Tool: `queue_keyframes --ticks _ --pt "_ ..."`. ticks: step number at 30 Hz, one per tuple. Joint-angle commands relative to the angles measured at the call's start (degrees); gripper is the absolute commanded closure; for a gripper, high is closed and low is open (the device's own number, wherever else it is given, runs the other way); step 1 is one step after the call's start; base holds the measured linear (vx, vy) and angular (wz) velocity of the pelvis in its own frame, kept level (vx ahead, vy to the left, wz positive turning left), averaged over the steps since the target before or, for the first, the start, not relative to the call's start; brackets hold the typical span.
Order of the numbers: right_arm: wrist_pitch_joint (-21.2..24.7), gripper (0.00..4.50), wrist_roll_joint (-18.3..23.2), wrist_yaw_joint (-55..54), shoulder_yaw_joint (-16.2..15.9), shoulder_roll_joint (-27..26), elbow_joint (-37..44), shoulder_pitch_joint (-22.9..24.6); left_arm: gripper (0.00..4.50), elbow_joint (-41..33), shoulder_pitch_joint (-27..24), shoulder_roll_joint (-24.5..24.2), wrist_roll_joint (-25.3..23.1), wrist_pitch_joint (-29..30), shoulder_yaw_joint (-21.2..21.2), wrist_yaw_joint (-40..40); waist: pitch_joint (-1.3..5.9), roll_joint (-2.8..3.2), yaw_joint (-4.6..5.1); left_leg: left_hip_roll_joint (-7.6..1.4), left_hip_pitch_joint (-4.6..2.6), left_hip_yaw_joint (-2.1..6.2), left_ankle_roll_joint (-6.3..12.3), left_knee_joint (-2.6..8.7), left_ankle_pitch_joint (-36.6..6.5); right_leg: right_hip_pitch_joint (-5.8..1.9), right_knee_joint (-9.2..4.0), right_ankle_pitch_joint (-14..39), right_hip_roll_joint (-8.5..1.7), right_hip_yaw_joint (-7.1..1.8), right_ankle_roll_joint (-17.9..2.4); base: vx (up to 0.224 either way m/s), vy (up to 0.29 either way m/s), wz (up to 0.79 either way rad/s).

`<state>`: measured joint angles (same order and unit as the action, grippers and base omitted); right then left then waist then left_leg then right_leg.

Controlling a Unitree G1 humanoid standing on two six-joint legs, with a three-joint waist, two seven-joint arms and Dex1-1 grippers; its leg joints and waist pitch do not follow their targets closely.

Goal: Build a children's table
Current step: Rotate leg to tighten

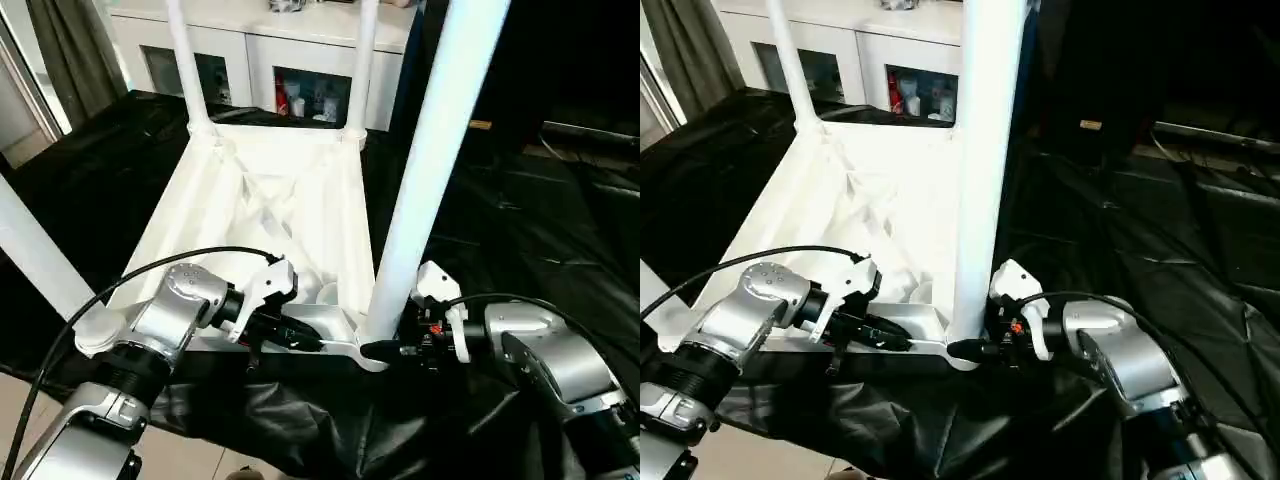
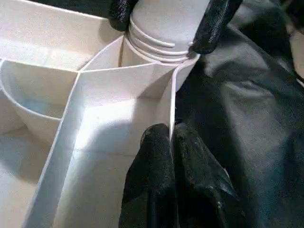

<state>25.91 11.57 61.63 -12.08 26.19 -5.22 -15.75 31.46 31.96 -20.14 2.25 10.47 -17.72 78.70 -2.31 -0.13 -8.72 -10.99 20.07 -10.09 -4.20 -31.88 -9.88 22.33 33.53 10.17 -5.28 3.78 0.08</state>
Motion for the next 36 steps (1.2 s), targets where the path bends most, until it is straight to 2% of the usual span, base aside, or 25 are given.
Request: queue_keyframes --ticks 1,2,3,4,5,6,7,8,9,13,14,17,19,20,21,22,23,24,26,27,29,31,32,33,36 --pt "-0.28 1.81 -0.11 -3.49 -0.84 -2.33 -1.42 0.04 4.5 2.43 1.03 3.17 -0.71 -0.52 1.68 -8.58 2.76 -0.28 0.28 -2.24 -0.4 0.45 0.0 3.87 -16.67 -2.3 -3.73 14.75 -3.35 -2.38 -11.82 0.0 0.0 0.0" --pt "-0.42 1.81 -0.91 -5.66 -0.4 -3.29 -2.57 -0.21 4.5 3.02 1.24 3.94 -1.19 -0.53 2.1 -11.05 2.64 -0.3 0.39 -2.23 -0.54 0.46 -0.25 3.94 -17.56 -2.13 -4.02 16.8 -3.47 -2.4 -11.32 0.0 0.0 0.0" --pt "-0.24 1.81 -1.99 -9.6 0.42 -5.23 -4.85 -0.96 4.5 4.3 1.74 5.25 -1.93 -0.39 2.68 -14.98 2.45 -0.86 0.75 -2.04 -0.51 0.58 -0.56 4.03 -19.15 -2.18 -4.56 22.25 -3.6 -2.26 -9.71 0.0 0.0 0.0" --pt "-0.26 1.82 -2.85 -13.15 1.15 -7.01 -6.77 -1.66 4.5 5.45 2.21 6.4 -2.6 -0.29 3.03 -18.25 2.37 -0.68 0.88 -1.91 -0.74 0.7 -0.88 4.07 -20.02 -1.81 -5.07 27.3 -3.75 -2.18 -8.06 -0.052 -0.005 -0.02" --pt "-0.05 1.83 -3.26 -16.32 1.94 -8.85 -8.43 -2.37 4.5 6.6 2.75 7.69 -3.2 -0.15 3.41 -21.67 2.33 -0.71 0.95 -1.83 -0.87 0.75 -1.0 3.98 -20.38 -1.64 -5.3 29.33 -3.83 -2.16 -7.34 -0.052 -0.005 -0.02" --pt "0.17 1.83 -3.55 -19.26 2.66 -10.61 -9.83 -3.07 4.5 7.56 3.3 9.08 -3.54 0.24 3.81 -24.69 2.29 -0.79 1.23 -1.77 -0.67 1.0 -1.43 4.05 -20.32 -1.75 -5.55 32.05 -3.94 -1.99 -6.11 -0.05 -0.007 -0.03" --pt "0.3 1.83 -3.62 -20.61 3.01 -11.44 -10.37 -3.37 4.5 8.01 3.58 9.77 -3.64 0.45 4.01 -26.09 2.29 -0.76 1.23 -1.74 -0.78 1.15 -1.46 4.05 -20.73 -1.63 -5.92 34.07 -3.98 -1.86 -4.67 0.0 0.0 0.0" --pt "0.79 1.84 -3.76 -24.32 4.07 -13.59 -12.06 -4.38 4.5 8.82 4.45 11.62 -3.85 1.07 4.4 -29.34 2.29 -1.06 1.26 -1.7 -0.76 1.13 -1.27 4.08 -20.68 -1.58 -6.13 34.6 -3.97 -1.85 -4.1 0.0 0.0 0.0" --pt "1.2 1.84 -4.07 -29.38 5.52 -16.46 -14.27 -5.63 4.5 9.77 5.51 13.89 -4.01 1.68 4.61 -32.68 2.44 -0.88 1.41 -1.69 -0.93 1.15 -1.39 4.05 -20.3 -1.3 -6.1 33.91 -3.9 -1.89 -3.94 0.0 0.0 0.0" --pt "0.34 1.85 -5.5 -39.82 7.7 -22.4 -19.45 -8.53 4.5 11.4 6.99 17.9 -5.43 1.3 4.18 -37.85 2.51 -0.67 2.29 -1.66 -0.66 1.22 -1.47 4.34 -20.41 -1.4 -5.7 29.31 -3.57 -1.93 -4.99 0.0 0.0 0.0" --pt "0.66 1.85 -5.69 -40.54 7.53 -23.53 -19.72 -8.9 4.5 11.39 6.96 18.43 -5.59 0.88 3.71 -37.5 2.63 -0.67 2.36 -1.66 -0.61 1.23 -1.37 4.32 -20.25 -1.53 -5.59 28.6 -3.62 -1.95 -5.18 0.0 0.0 0.0" --pt "1.33 1.85 -6.3 -40.44 6.47 -25.39 -19.25 -9.26 4.5 11.32 6.74 19.05 -5.77 0.6 2.94 -36.4 2.85 -0.44 2.37 -1.75 -0.16 0.95 -0.55 4.29 -17.49 -1.83 -5.06 22.16 -3.34 -2.23 -6.25 0.0 0.0 0.0" --pt "0.21 1.85 -6.33 -38.54 5.34 -25.32 -17.73 -8.89 4.5 10.59 6.24 18.38 -5.78 0.15 2.08 -33.81 2.94 -0.44 2.37 -1.72 -0.14 0.79 -0.16 4.21 -16.67 -1.92 -4.83 19.98 -3.3 -2.32 -6.84 0.0 0.0 0.0" --pt "-0.42 1.85 -6.21 -37.51 5.0 -24.9 -16.97 -8.69 4.5 10.21 5.94 17.83 -5.57 0.23 1.98 -32.66 3.03 -0.16 2.34 -1.73 -0.12 0.79 -0.17 4.16 -16.3 -2.0 -4.68 19.11 -3.34 -2.36 -7.12 0.0 0.0 0.0" --pt "-0.84 1.85 -6.07 -36.9 4.93 -24.65 -16.54 -8.59 4.5 10.0 5.75 17.41 -5.39 0.3 1.99 -31.92 3.09 -0.14 2.41 -1.73 -0.06 0.69 0.05 4.09 -15.57 -2.07 -4.6 17.19 -3.27 -2.38 -7.62 0.0 0.0 0.0" --pt "-1.05 1.29 -5.43 -35.92 5.34 -24.2 -16.21 -8.57 4.5 9.84 5.57 16.88 -5.15 0.25 1.92 -30.76 3.13 -0.19 2.4 -1.67 0.01 0.67 0.28 4.07 -14.96 -2.25 -4.43 16.24 -3.24 -2.33 -7.95 0.0 0.0 0.0" --pt "-0.85 1.15 -4.72 -34.23 5.56 -23.27 -15.72 -8.56 4.5 9.56 5.38 16.14 -4.85 0.65 1.87 -29.28 3.19 0.1 2.36 -1.68 -0.04 0.67 0.28 4.02 -14.78 -2.25 -4.32 15.79 -3.25 -2.34 -8.17 0.0 0.0 0.0" --pt "-0.36 1.15 -3.76 -32.89 6.1 -22.4 -15.44 -8.67 4.5 9.47 5.27 15.46 -4.73 0.65 1.84 -28.05 3.23 -0.03 2.52 -1.68 0.06 0.64 0.54 3.99 -14.5 -2.38 -4.25 15.03 -3.22 -2.33 -8.52 0.0 0.0 0.0" --pt "0.75 1.06 -2.32 -27.53 6.01 -18.44 -13.68 -8.4 4.5 8.7 4.81 13.0 -4.61 1.5 1.27 -24.2 3.25 -0.85 2.52 -1.65 0.18 0.59 1.23 3.92 -13.81 -2.69 -4.15 14.38 -3.22 -2.2 -8.86 0.0 0.0 0.0" --pt "0.94 0.93 -2.0 -25.45 5.81 -16.98 -12.94 -8.21 4.5 8.39 4.68 12.13 -4.66 1.64 0.98 -22.91 3.37 -0.65 2.36 -1.8 0.19 0.58 1.89 3.81 -12.92 -2.78 -3.94 13.35 -3.33 -2.25 -9.11 0.0 0.0 0.0" --pt "1.34 0.7 -0.79 -20.38 5.29 -14.21 -10.88 -7.56 4.5 7.14 4.32 10.01 -4.5 2.29 0.48 -19.83 3.42 -0.83 2.19 -1.97 0.2 0.58 2.52 3.65 -11.4 -2.75 -3.57 11.02 -3.35 -2.19 -9.96 0.0 0.0 0.0" --pt "0.76 0.7 0.21 -12.51 2.96 -10.07 -7.74 -6.38 4.5 5.13 3.64 7.68 -3.48 2.77 0.41 -15.69 3.44 -0.88 2.15 -2.04 0.18 0.44 3.02 3.44 -10.09 -2.74 -3.17 7.45 -3.31 -2.22 -11.47 0.0 0.0 0.0" --pt "0.54 0.7 0.43 -10.32 2.23 -8.9 -6.87 -6.08 4.5 4.24 3.35 6.83 -2.96 3.09 0.4 -13.91 3.48 -0.5 2.07 -2.01 0.17 0.51 3.09 3.39 -9.58 -2.77 -2.98 6.34 -3.21 -2.17 -11.82 0.0 0.0 0.0" --pt "0.72 0.7 0.75 -6.16 0.55 -6.24 -4.88 -5.45 4.5 2.74 2.59 4.96 -1.96 2.75 0.1 -9.81 3.52 -0.68 2.05 -1.99 0.28 0.32 3.7 3.18 -8.74 -2.71 -2.77 3.92 -3.02 -2.16 -12.52 0.0 0.0 0.0" --pt "1.66 0.7 0.95 -1.62 -0.95 -3.33 -2.33 -4.77 4.5 1.75 1.88 3.44 -1.08 1.26 0.21 -6.22 3.32 -0.48 1.55 -2.13 0.26 0.18 3.78 3.16 -9.63 -2.6 -2.8 4.8 -2.99 -2.08 -13.29 0.0 0.0 0.0"
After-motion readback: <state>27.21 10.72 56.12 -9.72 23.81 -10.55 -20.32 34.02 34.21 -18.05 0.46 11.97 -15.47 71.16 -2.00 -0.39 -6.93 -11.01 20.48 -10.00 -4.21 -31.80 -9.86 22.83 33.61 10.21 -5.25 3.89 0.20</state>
